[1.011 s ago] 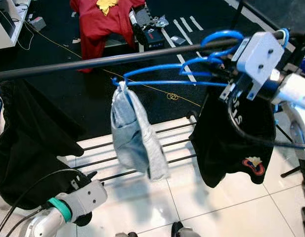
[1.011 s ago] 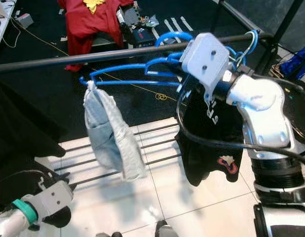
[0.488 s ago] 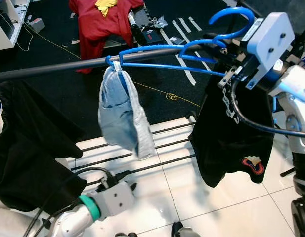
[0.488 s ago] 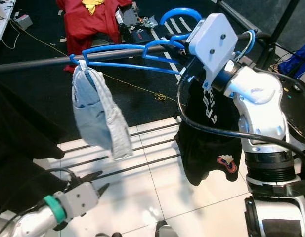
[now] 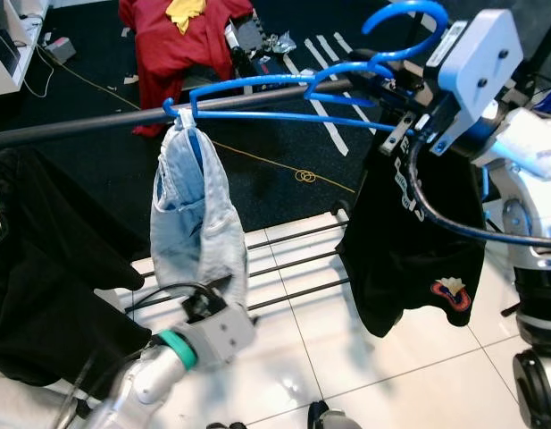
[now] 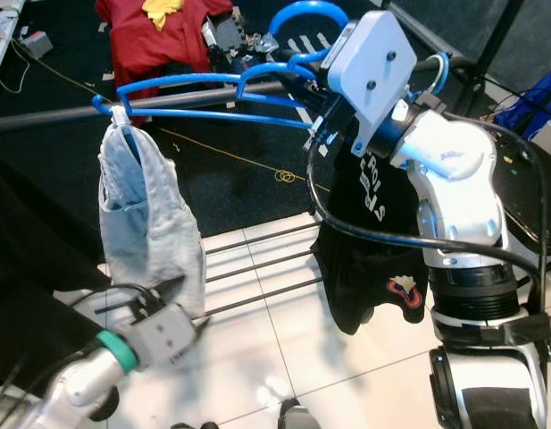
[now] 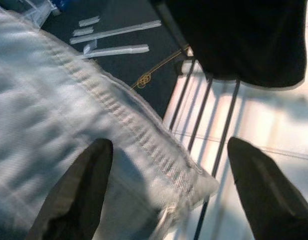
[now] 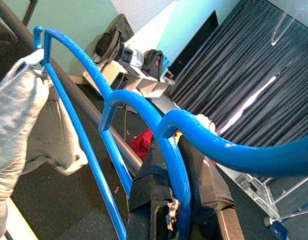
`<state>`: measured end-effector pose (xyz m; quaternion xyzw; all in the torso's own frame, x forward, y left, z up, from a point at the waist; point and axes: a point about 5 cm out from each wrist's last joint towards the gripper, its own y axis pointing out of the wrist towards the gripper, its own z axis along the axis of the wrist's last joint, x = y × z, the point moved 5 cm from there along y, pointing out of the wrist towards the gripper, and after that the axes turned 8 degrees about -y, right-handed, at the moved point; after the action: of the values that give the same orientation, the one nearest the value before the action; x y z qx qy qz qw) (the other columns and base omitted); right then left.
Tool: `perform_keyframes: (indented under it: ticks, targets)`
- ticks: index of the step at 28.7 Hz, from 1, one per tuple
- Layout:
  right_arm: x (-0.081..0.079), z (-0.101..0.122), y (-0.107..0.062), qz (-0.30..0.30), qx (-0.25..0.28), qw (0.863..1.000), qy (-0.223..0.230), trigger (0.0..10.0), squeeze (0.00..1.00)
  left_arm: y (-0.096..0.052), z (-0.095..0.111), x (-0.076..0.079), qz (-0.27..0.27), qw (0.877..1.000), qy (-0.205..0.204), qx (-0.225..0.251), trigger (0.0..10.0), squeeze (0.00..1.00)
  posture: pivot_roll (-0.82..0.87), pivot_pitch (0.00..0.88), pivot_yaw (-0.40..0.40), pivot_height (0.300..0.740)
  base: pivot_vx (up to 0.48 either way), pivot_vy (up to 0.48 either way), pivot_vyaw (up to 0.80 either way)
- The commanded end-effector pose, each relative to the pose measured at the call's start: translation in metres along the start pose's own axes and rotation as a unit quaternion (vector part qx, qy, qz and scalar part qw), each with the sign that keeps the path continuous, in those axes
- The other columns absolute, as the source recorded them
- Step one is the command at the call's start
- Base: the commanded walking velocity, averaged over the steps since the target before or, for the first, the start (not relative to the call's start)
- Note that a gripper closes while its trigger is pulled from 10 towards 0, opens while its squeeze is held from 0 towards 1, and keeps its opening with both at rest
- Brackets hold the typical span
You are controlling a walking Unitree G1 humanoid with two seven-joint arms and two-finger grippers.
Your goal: Hang hanger
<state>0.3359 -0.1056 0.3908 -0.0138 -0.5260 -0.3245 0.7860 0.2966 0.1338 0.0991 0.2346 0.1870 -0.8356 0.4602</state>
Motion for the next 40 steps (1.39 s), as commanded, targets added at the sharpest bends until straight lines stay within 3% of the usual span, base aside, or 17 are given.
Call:
perform_keyframes:
  ticks: [1, 2, 4, 6, 12, 14, 17, 21, 26, 28, 31, 36, 40]
  targets:
    - [0.006, 0.013, 0.002, -0.006, 0.027, 1.000, -0.007, 10.0, 0.00, -0.023, -0.002, -0.005, -0.018, 1.000, -0.009, -0.007, 10.0, 0.00, -0.17, 0.155, 0.084, 0.740, 0.000, 0.000, 0.00]
    - [0.006, 0.013, 0.002, -0.006, 0.027, 1.000, -0.007, 10.0, 0.00, -0.023, -0.002, -0.005, -0.018, 1.000, -0.009, -0.007, 10.0, 0.00, -0.17, 0.155, 0.084, 0.740, 0.000, 0.000, 0.00]
    - [0.003, 0.012, 0.001, 0.001, 0.027, 1.000, -0.005, 10.0, 0.00, -0.041, 0.005, -0.012, -0.021, 1.000, -0.008, -0.004, 10.0, 0.00, -0.16, 0.158, 0.087, 0.740, 0.000, 0.000, 0.00]
    - [0.001, 0.011, 0.001, 0.005, 0.028, 1.000, -0.004, 10.0, 0.00, -0.048, 0.008, -0.017, -0.019, 1.000, -0.008, -0.005, 10.0, 0.00, -0.15, 0.163, 0.088, 0.740, 0.000, 0.000, 0.00]
    - [0.000, 0.011, 0.000, 0.010, 0.028, 1.000, -0.002, 10.0, 0.00, -0.054, 0.010, -0.021, -0.017, 1.000, -0.007, -0.006, 10.0, 0.00, -0.15, 0.164, 0.089, 0.740, 0.000, 0.000, 0.00]
    - [-0.002, 0.011, 0.001, 0.019, 0.031, 0.999, -0.002, 10.0, 0.00, -0.059, 0.004, -0.026, -0.012, 1.000, 0.003, -0.020, 10.0, 0.00, -0.13, 0.166, 0.089, 0.740, 0.000, 0.000, 0.00]
    - [-0.009, 0.018, 0.002, 0.045, 0.047, 0.998, 0.003, 10.0, 0.00, -0.050, -0.023, -0.036, 0.006, 0.997, 0.049, -0.060, 10.0, 0.00, -0.14, 0.165, 0.091, 0.740, 0.000, 0.000, 0.00]
    - [-0.016, 0.027, 0.002, 0.078, 0.059, 0.995, 0.004, 10.0, 0.00, -0.049, -0.035, -0.048, 0.011, 0.994, 0.077, -0.082, 10.0, 0.00, -0.16, 0.167, 0.102, 0.740, 0.000, 0.000, 0.00]
    - [-0.018, 0.030, 0.001, 0.090, 0.061, 0.994, 0.003, 10.0, 0.00, -0.055, -0.037, -0.056, 0.015, 0.992, 0.082, -0.094, 10.0, 0.00, -0.16, 0.171, 0.106, 0.740, 0.000, 0.000, 0.00]
    - [-0.019, 0.032, -0.002, 0.098, 0.061, 0.993, 0.000, 10.0, 0.00, -0.068, -0.039, -0.067, 0.021, 0.990, 0.086, -0.110, 10.0, 0.00, -0.16, 0.172, 0.109, 0.740, 0.000, 0.000, 0.00]
    - [-0.019, 0.033, -0.003, 0.100, 0.061, 0.993, 0.000, 10.0, 0.00, -0.072, -0.042, -0.070, 0.022, 0.989, 0.089, -0.115, 10.0, 0.00, -0.16, 0.173, 0.111, 0.740, 0.000, 0.000, 0.00]
    - [-0.018, 0.031, -0.005, 0.109, 0.057, 0.992, -0.004, 10.0, 0.00, -0.088, -0.048, -0.065, -0.026, 0.985, 0.106, -0.131, 10.0, 0.00, -0.14, 0.174, 0.112, 0.740, 0.000, 0.000, 0.00]
    - [-0.018, 0.028, -0.006, 0.112, 0.052, 0.992, -0.006, 10.0, 0.00, -0.099, -0.051, -0.048, -0.094, 0.980, 0.105, -0.138, 10.0, 0.00, -0.14, 0.177, 0.112, 0.740, 0.000, 0.000, 0.00]
